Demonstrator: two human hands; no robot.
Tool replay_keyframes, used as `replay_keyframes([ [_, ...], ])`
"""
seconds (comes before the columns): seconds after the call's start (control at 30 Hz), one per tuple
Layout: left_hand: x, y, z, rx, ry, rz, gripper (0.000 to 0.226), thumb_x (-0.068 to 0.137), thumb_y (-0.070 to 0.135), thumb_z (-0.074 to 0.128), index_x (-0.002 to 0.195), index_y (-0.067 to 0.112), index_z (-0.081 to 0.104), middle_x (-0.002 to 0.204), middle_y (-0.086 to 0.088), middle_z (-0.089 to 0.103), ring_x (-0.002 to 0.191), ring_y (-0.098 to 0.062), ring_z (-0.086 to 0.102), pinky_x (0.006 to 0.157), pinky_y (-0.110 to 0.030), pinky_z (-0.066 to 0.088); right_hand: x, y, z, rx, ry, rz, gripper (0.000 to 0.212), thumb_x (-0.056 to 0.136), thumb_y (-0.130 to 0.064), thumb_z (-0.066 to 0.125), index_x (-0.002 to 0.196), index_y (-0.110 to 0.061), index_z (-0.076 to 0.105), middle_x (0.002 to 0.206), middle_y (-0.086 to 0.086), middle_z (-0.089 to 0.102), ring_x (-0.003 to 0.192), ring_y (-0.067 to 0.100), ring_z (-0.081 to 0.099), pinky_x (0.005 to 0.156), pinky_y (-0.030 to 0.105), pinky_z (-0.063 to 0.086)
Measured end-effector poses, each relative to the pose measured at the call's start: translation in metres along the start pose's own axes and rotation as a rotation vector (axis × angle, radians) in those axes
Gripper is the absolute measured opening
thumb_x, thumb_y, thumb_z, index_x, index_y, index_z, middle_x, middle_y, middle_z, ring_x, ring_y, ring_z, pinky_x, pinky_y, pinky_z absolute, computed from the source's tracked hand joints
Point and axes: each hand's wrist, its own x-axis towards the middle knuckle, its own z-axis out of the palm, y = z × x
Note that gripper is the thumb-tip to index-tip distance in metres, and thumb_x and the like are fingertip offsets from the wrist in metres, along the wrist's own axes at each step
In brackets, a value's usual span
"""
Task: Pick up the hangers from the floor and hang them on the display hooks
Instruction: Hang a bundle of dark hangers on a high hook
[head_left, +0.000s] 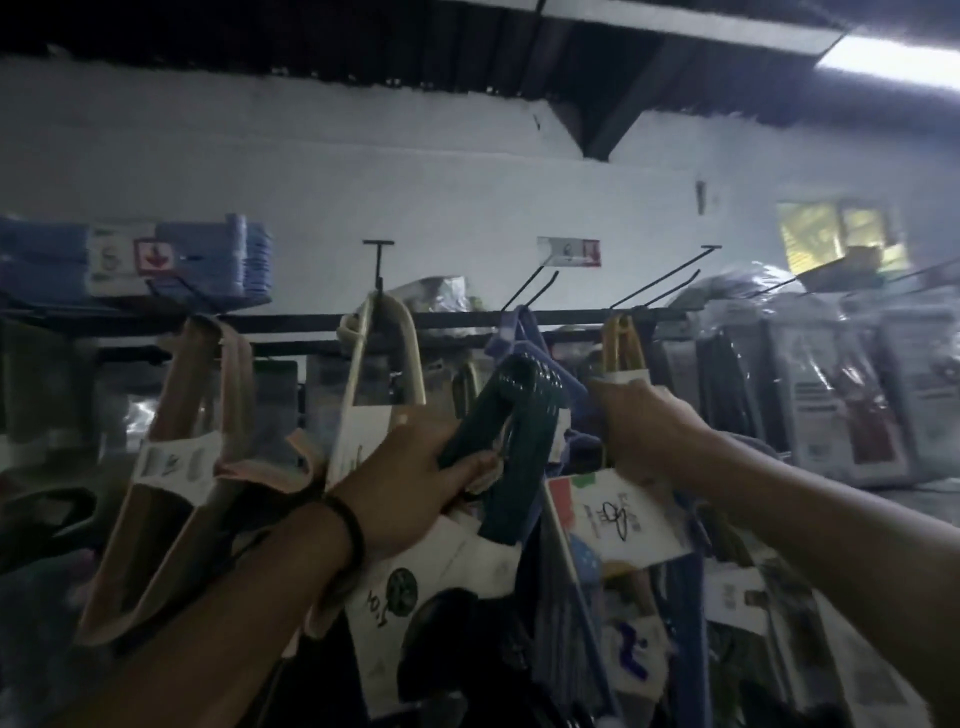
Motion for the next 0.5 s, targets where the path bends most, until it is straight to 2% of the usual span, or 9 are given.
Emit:
replay_keyframes([
  [0.03,0.012,-0.001,0.001,-0.035,-0.02,0.023,0.036,0.106,0.042,0.058,0.109,0.008,0.071,0.093,-0.01,0.074,0.083,-0.023,0.072,0.08,-0.04,0.058,0.014,0.001,0.002,-0.001,0.025,0.002,0.026,0.098,-0.025,0.069,0.12,-0.021,0.055,0.099,0.001,0.07,0.082,0.025,0.071,0.07,0.036,0.059],
  [0.1,0.036,-0.005,0.003,-0.091,-0.04,0.017,0.042,0.102,0.052,0.06,0.101,0.011,0.07,0.097,-0.013,0.074,0.089,-0.029,0.073,0.086,-0.051,0.059,0.038,0.001,0.002,0.002,0.049,0.047,0.021,0.101,-0.023,0.065,0.121,-0.02,0.06,0.097,0.001,0.068,0.079,0.023,0.068,0.072,0.038,0.06],
  [0.2,0.067,-0.013,0.009,-0.136,-0.099,0.007,0.058,0.085,0.076,0.059,0.094,0.021,0.073,0.096,-0.007,0.078,0.092,-0.029,0.075,0.092,-0.06,0.058,0.068,0.003,0.003,0.002,0.069,0.13,0.027,0.101,-0.024,0.061,0.126,-0.014,0.06,0.114,0.012,0.067,0.1,0.034,0.068,0.082,0.044,0.059],
  [0.27,0.086,-0.017,0.014,-0.199,-0.111,-0.024,0.067,0.077,0.083,0.063,0.095,0.02,0.075,0.099,-0.01,0.079,0.096,-0.034,0.076,0.096,-0.062,0.057,0.086,0.006,0.004,0.039,0.111,0.118,0.037,0.099,-0.019,0.064,0.135,-0.013,0.056,0.121,0.013,0.067,0.108,0.032,0.069,0.09,0.045,0.06],
  [0.33,0.1,-0.017,0.017,-0.229,-0.093,-0.028,0.058,0.08,0.073,0.065,0.094,0.018,0.076,0.101,-0.014,0.078,0.099,-0.038,0.075,0.097,-0.064,0.056,0.101,0.011,0.003,0.071,0.158,0.115,0.037,0.097,-0.019,0.067,0.131,-0.017,0.057,0.11,0.007,0.071,0.099,0.028,0.071,0.087,0.045,0.061],
  [0.43,0.115,-0.013,0.02,-0.162,-0.048,-0.015,0.035,0.098,0.045,0.064,0.096,0.012,0.074,0.099,-0.014,0.077,0.098,-0.038,0.073,0.097,-0.062,0.055,0.118,0.021,0.002,0.078,0.175,0.116,0.032,0.094,-0.021,0.068,0.121,-0.018,0.053,0.097,0.004,0.065,0.092,0.028,0.068,0.079,0.044,0.058],
  [0.5,0.122,-0.008,0.026,-0.13,-0.016,0.0,0.037,0.097,0.046,0.064,0.098,0.01,0.073,0.101,-0.016,0.077,0.099,-0.039,0.072,0.097,-0.063,0.053,0.124,0.028,0.006,0.092,0.214,0.117,0.033,0.093,-0.019,0.069,0.12,-0.019,0.051,0.094,0.003,0.061,0.086,0.027,0.063,0.073,0.042,0.054],
])
